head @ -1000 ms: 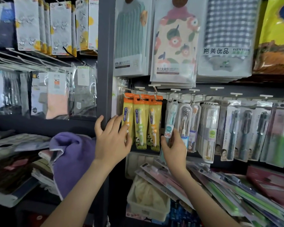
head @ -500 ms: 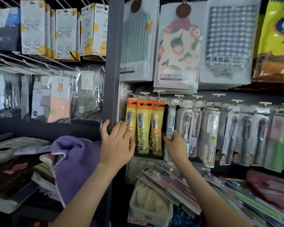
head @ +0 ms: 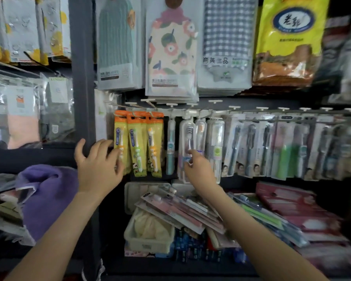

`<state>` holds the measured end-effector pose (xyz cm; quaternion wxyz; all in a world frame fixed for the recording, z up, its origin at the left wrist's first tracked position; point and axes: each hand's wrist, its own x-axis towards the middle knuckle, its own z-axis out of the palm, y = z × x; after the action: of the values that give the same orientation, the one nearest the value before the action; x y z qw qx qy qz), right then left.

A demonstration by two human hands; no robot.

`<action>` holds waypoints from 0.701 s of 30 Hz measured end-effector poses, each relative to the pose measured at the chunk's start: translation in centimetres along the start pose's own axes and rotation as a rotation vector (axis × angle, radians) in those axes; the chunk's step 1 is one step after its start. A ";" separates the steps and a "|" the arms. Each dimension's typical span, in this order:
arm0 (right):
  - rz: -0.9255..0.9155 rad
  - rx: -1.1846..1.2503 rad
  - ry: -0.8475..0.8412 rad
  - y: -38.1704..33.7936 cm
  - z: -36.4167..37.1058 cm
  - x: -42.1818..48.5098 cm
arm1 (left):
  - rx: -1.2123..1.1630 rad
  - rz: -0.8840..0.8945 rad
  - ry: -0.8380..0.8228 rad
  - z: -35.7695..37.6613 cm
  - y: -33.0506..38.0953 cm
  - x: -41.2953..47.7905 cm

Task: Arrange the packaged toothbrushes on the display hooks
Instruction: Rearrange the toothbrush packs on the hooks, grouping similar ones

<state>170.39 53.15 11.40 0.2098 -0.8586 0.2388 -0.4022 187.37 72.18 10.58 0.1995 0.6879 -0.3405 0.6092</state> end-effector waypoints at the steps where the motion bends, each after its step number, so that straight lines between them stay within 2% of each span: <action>1: 0.002 -0.013 0.016 0.9 -1.6 -0.6 | -0.018 -0.039 0.002 -0.3 0.8 0.1; 4: 0.039 -0.046 0.107 4.6 -6.2 -1.9 | -0.139 -0.099 -0.015 -1.6 6.2 1.1; 9: 0.166 -0.049 0.253 12.1 -13.7 -3.4 | -0.537 0.067 -0.118 -3.2 21.1 3.5; 13: 0.294 -0.016 0.374 19.5 -19.8 -3.7 | -0.754 0.113 -0.198 -3.5 32.5 4.8; 17: 0.385 0.009 0.421 26.9 -24.8 -3.1 | -0.755 0.107 -0.390 -1.8 41.9 6.0; 21: 0.382 0.089 0.382 32.2 -27.2 -2.3 | -0.647 -0.031 -0.533 2.5 49.3 7.2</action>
<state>139.80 24.25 8.25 0.2706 -0.6966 0.4137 -0.5200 154.24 34.94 10.27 0.3193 0.7284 -0.5435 0.2686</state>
